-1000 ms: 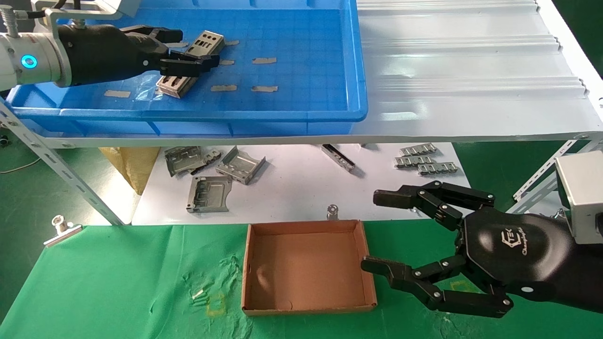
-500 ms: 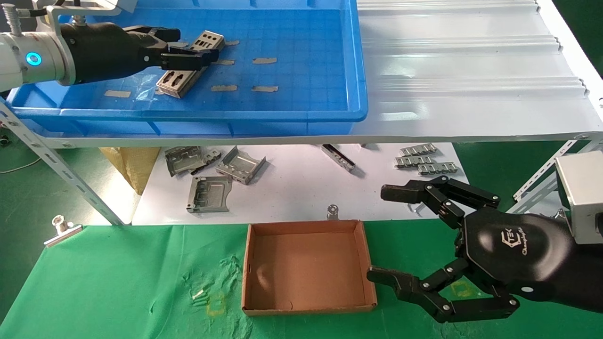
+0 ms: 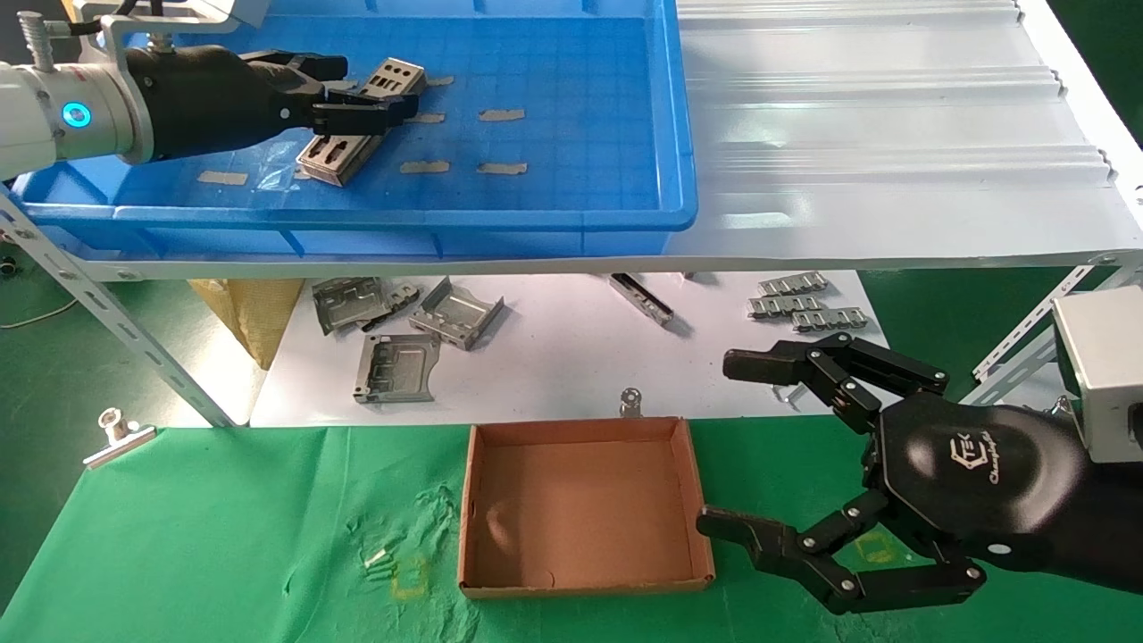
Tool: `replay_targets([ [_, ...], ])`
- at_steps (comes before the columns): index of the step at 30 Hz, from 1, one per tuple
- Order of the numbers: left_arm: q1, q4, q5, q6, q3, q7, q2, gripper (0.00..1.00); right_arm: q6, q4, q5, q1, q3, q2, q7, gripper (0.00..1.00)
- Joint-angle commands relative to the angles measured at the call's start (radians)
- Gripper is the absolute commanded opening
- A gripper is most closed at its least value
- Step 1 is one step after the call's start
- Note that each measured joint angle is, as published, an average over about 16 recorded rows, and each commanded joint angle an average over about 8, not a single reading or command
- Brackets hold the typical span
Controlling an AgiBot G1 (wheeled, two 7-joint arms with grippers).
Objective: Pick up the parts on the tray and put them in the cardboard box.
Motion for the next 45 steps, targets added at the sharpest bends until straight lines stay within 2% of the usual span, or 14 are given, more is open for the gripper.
replay_targets([
  [1,0.001,0.0,-0.001,-0.005,0.0,0.0,0.001,0.0,0.0,0.0,0.0,0.0,0.0,0.0,0.0,1.0],
  [35,-0.002,-0.004,-0.004,-0.033,-0.003,0.003,0.006,0.0,0.0,0.0,0.0,0.0,0.0,0.0,0.0,1.0],
  [36,-0.002,-0.005,-0.004,-0.033,-0.003,0.004,0.005,0.06,0.0,0.0,0.0,0.0,0.0,0.0,0.0,1.0],
  [43,-0.002,-0.014,-0.004,-0.028,-0.003,0.025,0.0,0.93,0.0,0.0,0.0,0.0,0.0,0.0,0.0,1.0],
  [44,-0.001,-0.016,-0.004,-0.026,-0.003,0.03,-0.001,1.0,0.0,0.0,0.0,0.0,0.0,0.0,0.0,1.0],
  [45,-0.001,-0.018,-0.004,-0.025,-0.003,0.036,-0.002,1.0,0.0,0.0,0.0,0.0,0.0,0.0,0.0,1.0],
])
